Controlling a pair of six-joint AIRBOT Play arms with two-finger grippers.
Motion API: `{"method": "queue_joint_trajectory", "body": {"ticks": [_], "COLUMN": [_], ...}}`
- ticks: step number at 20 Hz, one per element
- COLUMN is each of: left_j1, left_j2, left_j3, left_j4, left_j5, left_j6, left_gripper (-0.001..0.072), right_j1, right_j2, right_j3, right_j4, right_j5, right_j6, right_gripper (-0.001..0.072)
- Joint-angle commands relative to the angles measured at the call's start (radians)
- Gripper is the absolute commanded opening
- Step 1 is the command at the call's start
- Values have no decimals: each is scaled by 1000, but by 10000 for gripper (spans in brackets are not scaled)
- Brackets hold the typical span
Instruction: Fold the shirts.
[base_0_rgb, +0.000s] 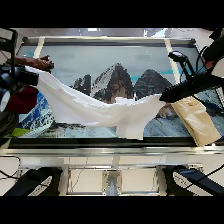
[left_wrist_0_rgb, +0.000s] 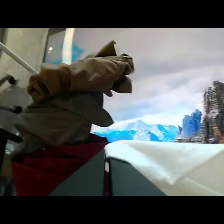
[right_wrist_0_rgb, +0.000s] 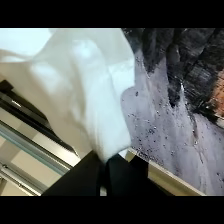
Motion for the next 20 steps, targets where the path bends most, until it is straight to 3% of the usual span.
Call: {"method": "queue_joint_trajectory", "body": {"ticks": [1,5,7,9,11,15,20], "left_j1": [109,251,271,272,263,238,219], "left_j2": [-136,-392,-497,-586,-675,-847,-900], "left_j3": [60,151,248,335,392,435,436], "left_j4": [9,33,33,25,-2,0,0], "left_j5": [42,174,247,348,430,454,528], "left_j6": [153,150,102,28,23,23,23], "left_gripper": [11,11,11,11,11,11,32], "right_j1": [-1,-1,-1,-1,-1,0,0], "right_j2": [2,-139,-227,-317,-413,-567,-611], "right_j3": [42,42,42,42,42,42,43], "right_j4": [-87,-225,-259,-244,-195,-91,-77], "right_j5": [12,-11,-52,-90,-142,-257,-278], "right_j6": [0,57,87,111,115,158,160], "right_gripper": [15,15,14,15,15,16,32]}}
